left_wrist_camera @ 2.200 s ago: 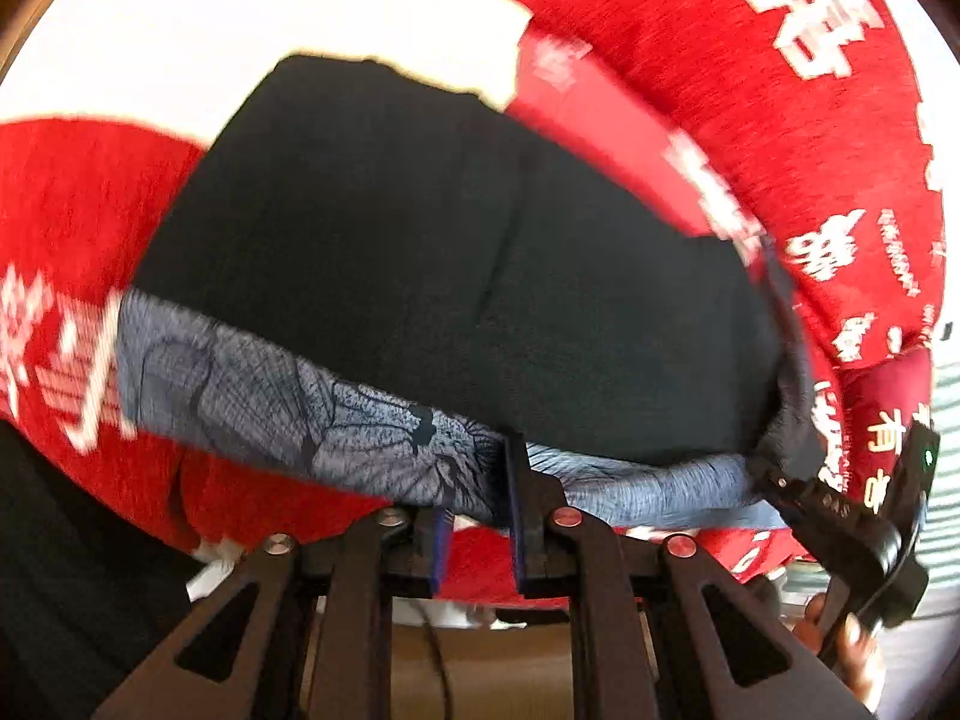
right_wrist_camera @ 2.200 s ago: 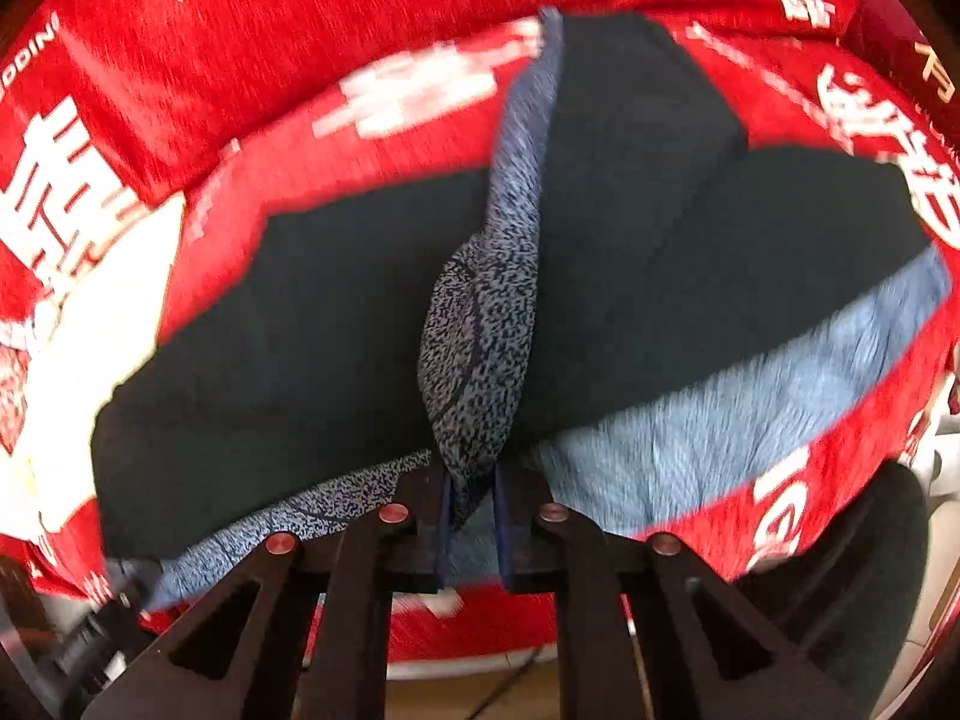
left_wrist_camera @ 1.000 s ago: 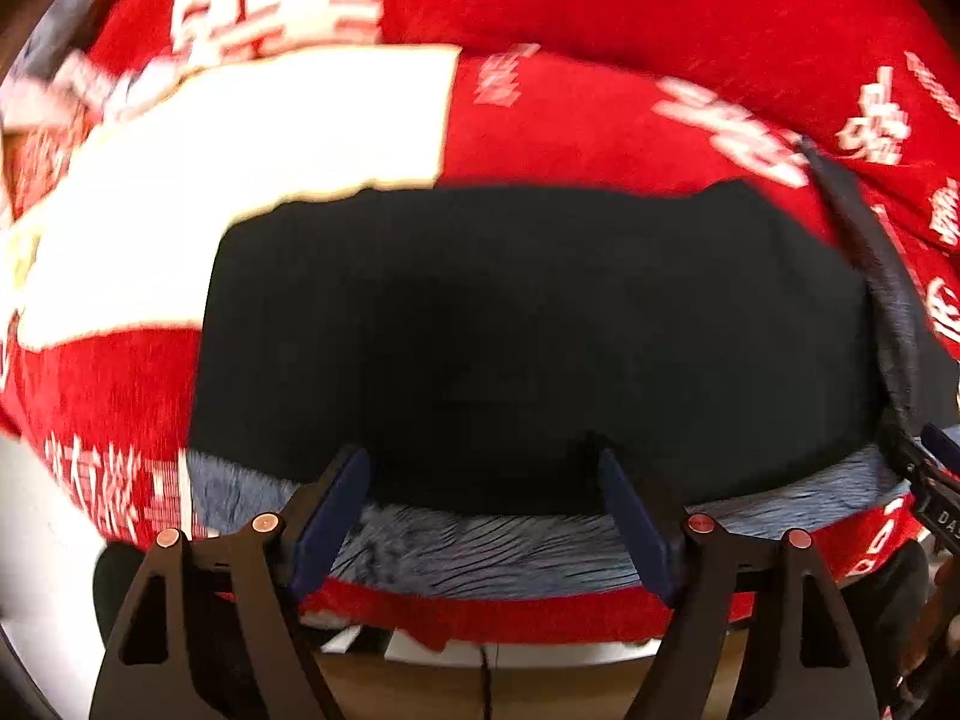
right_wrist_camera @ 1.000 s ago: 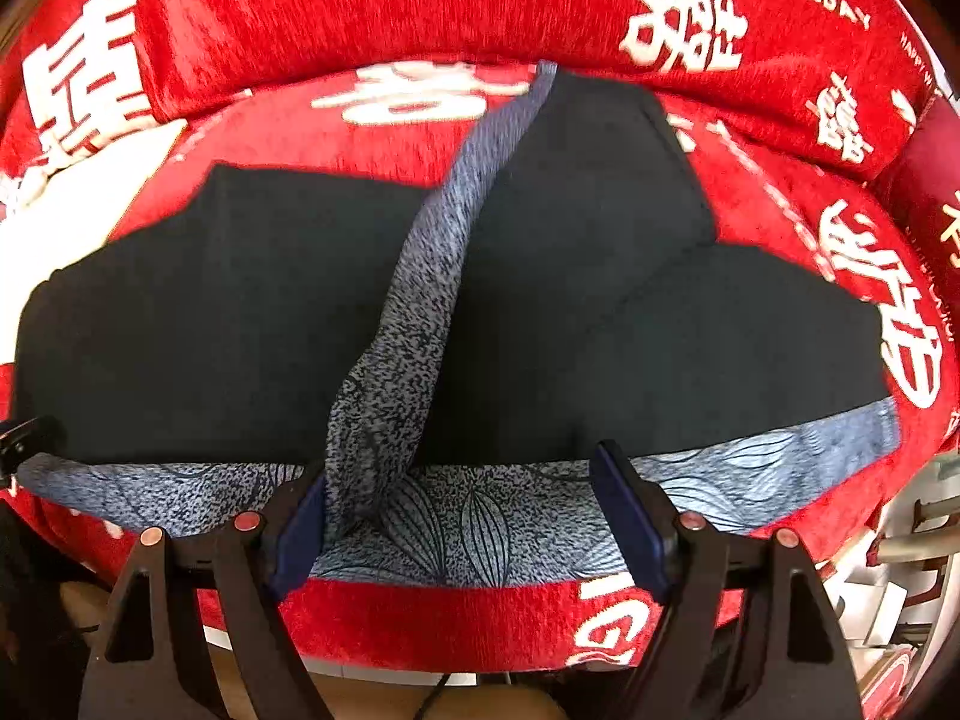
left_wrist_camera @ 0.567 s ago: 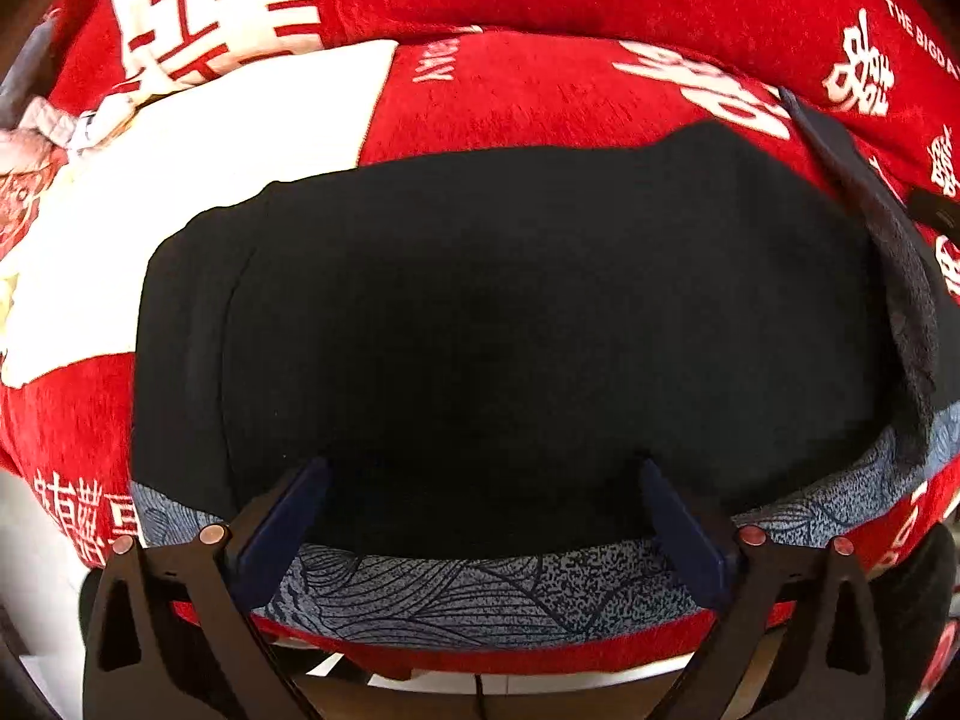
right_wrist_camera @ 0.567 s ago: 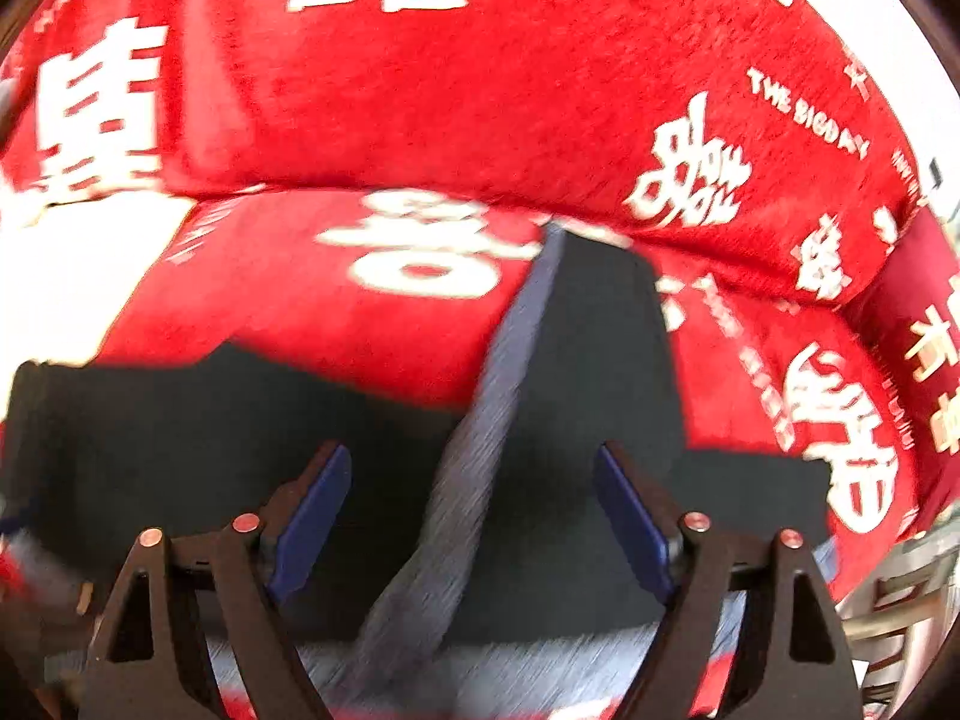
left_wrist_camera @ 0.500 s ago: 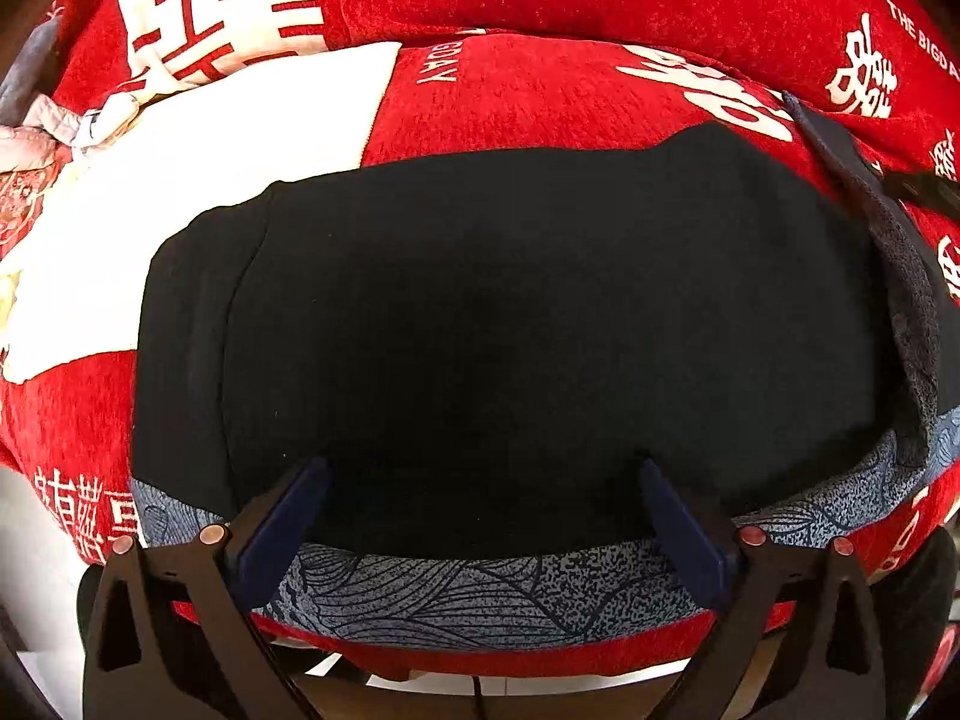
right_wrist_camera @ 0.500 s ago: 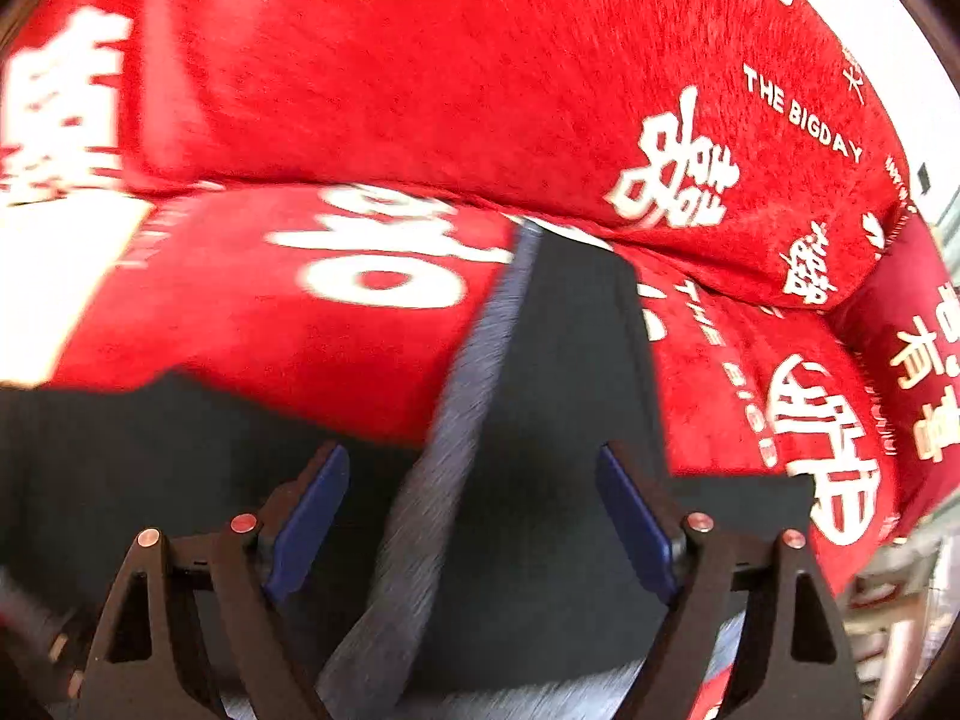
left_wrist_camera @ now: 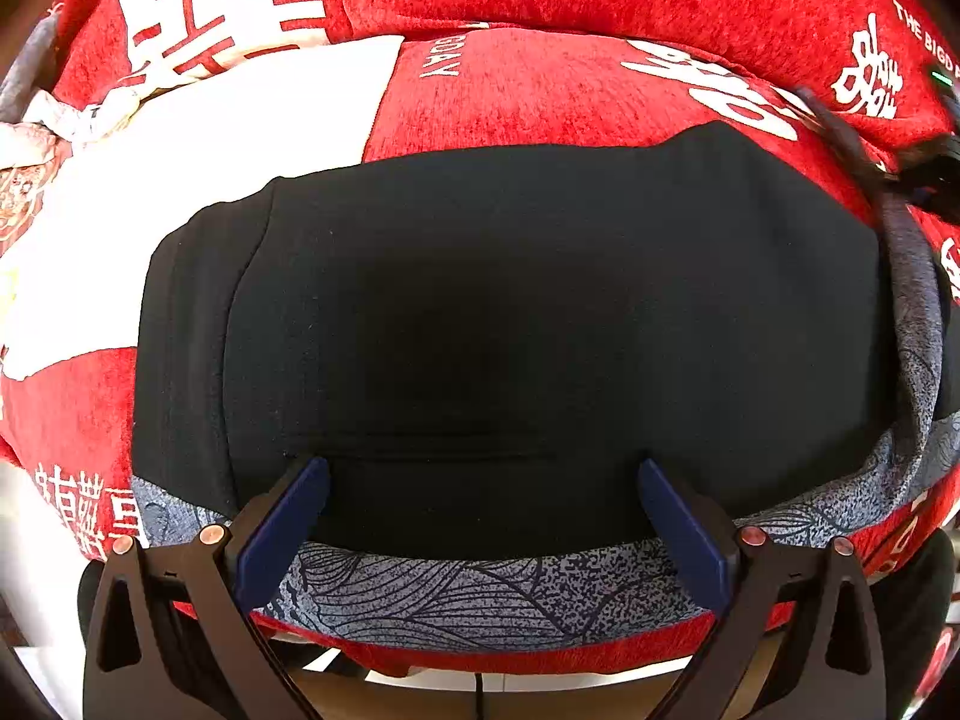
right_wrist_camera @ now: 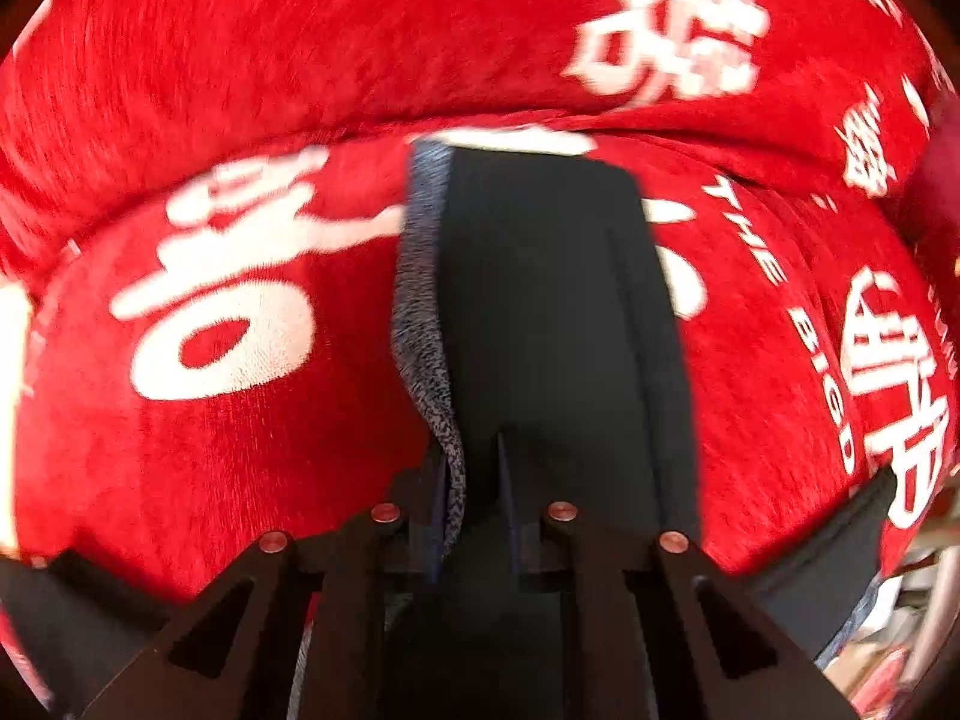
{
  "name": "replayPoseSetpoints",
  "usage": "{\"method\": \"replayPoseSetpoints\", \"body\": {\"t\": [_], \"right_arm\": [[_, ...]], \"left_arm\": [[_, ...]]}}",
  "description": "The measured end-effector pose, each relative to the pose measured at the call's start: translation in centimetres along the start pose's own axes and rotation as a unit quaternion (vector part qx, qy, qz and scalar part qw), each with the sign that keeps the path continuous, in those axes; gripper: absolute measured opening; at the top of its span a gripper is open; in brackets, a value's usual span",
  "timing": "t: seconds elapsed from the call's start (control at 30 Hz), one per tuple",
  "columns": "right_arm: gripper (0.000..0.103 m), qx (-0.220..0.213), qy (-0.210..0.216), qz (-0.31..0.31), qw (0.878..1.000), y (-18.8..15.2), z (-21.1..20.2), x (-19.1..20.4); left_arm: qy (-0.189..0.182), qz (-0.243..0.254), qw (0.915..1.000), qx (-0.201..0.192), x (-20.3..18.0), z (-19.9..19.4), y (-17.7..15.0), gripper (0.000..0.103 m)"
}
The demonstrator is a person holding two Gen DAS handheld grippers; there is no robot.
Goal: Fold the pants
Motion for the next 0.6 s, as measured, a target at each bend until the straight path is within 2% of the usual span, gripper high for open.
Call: {"method": "replayPoseSetpoints", "body": {"t": [0.1, 0.23, 0.33, 0.43, 0.5, 0.6], "right_arm": [[0.016, -0.071, 0.038, 0.044, 0.996, -3.7, -4.6, -4.5], [0.016, -0.132, 0.065, 0.107, 0.983, -10.1, -8.2, -10.7], [0.019, -0.139, 0.069, 0.126, 0.980, -13.7, -7.3, -14.5], [0.026, -0.107, 0.120, 0.148, 0.976, -15.8, -4.1, -17.7], [0.032, -0.117, 0.175, 0.175, 0.962, -16.9, -2.9, -19.8], [0.060, -0.139, 0.201, 0.205, 0.948, -17.6, -2.7, -22.0]], "left_arm": [[-0.009, -0.003, 0.9999, 0.008, -0.1, -0.4, 0.1, 0.102], [-0.022, 0.005, 0.9997, 0.003, -1.3, -1.1, -0.1, 0.102], [-0.034, 0.028, 0.9990, 0.000, -3.1, -1.7, -0.2, 0.102], [-0.043, 0.055, 0.9976, 0.003, -5.1, -1.8, -0.4, 0.102], [-0.042, 0.067, 0.9969, 0.009, -6.1, -1.6, -0.5, 0.102], [-0.034, 0.066, 0.9971, 0.015, -6.4, -1.4, -0.8, 0.102]]}}
Point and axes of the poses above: each gripper's, at about its wrist camera, not at the fingertips, and z roughly the way its jaws point, x to its left, y to its top, the point moved 3 cm from there along z, roughly the way its jaws point, and after that the axes turned 10 degrees about x, right-handed, at the moved point
